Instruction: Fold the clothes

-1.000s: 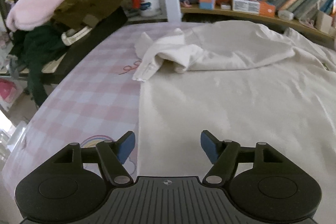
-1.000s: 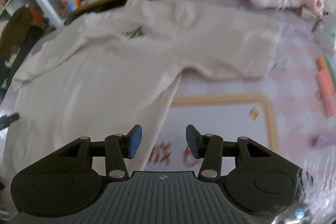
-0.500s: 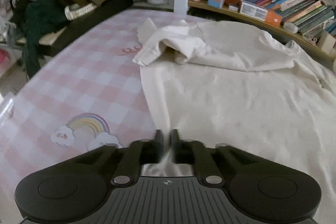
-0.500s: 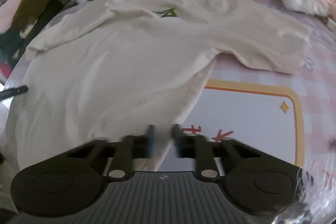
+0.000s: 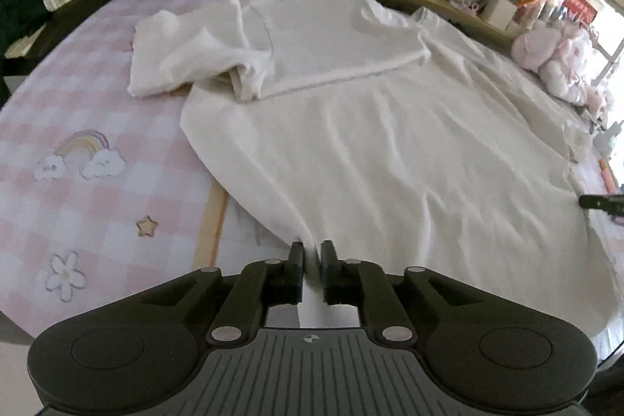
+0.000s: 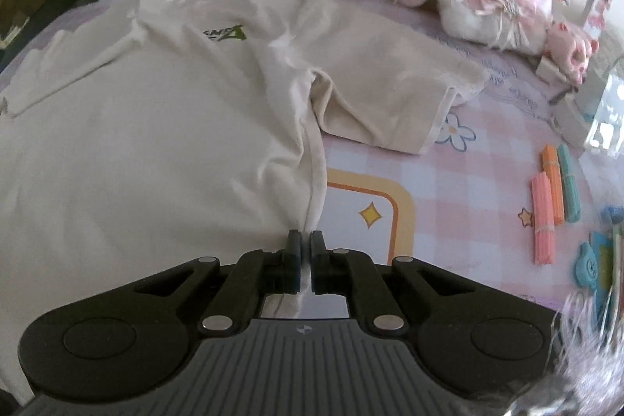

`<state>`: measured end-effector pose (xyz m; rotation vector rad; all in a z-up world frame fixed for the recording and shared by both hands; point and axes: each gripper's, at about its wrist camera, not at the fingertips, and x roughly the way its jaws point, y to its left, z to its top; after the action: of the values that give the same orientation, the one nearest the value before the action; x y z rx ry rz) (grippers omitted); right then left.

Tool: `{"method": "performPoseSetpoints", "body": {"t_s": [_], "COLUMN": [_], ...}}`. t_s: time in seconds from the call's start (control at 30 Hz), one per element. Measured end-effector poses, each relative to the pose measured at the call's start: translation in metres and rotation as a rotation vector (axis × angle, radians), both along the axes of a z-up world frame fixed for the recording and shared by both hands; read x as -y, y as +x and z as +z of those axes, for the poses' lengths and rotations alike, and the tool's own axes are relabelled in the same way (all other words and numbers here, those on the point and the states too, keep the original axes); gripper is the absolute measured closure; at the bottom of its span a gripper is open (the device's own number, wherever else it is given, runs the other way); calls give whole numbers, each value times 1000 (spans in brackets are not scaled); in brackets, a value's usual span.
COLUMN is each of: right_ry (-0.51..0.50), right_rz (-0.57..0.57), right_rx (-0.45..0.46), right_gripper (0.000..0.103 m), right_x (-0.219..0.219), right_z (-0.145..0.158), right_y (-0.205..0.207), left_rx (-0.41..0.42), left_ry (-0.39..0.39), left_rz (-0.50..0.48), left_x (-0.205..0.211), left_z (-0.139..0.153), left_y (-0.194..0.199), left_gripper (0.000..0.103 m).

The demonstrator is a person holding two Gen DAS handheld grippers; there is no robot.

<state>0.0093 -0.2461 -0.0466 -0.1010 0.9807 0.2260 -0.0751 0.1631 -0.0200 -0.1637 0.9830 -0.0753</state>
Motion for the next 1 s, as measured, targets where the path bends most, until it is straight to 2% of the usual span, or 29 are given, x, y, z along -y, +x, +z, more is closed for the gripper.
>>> {"method": "performPoseSetpoints", "body": {"t_s": [0.03,0.17,0.2,0.27,0.3,0.5,0.67,0.87,0.93,1.0], "right_ry": [-4,-5,-6,-5,-6,3,0,-38,-49,-64], "right_rz": [-2,-56,-74,-103,-113,-176,-216,-273,-287,-297], "right_rx": [5,11,10,12,18,36,-1,-44,-54,-64], "right_gripper": [98,94,91,78,73,71,70,70,69,69], "right_x": [-2,-6,-7,-11,-15,-47,-85,-117,-123,-129], "right_z": [0,0,1,4,6,19,16,12,12,12], "right_y": [-1,-4,-4,-9,-14,-45,-69,-84,-87,-89], "left_rx": [18,110,113,96,96,128,155,131,155,200], "left_ry": [12,109,112,89,82,59,40,211,224,186], "left_rz": [12,79,91,107,116,175,224,85,42,-3], "left_x": [-5,-25,-30,-43,-50,-87,-117,-120,-117,-113], "left_z": [5,22,20,12,11,9,8,-16,-21,-20], "left_y": [4,35,49,78,89,144,189,245,252,254], "left_gripper": [88,50,40,34,33,34,33,33,33,32]}}
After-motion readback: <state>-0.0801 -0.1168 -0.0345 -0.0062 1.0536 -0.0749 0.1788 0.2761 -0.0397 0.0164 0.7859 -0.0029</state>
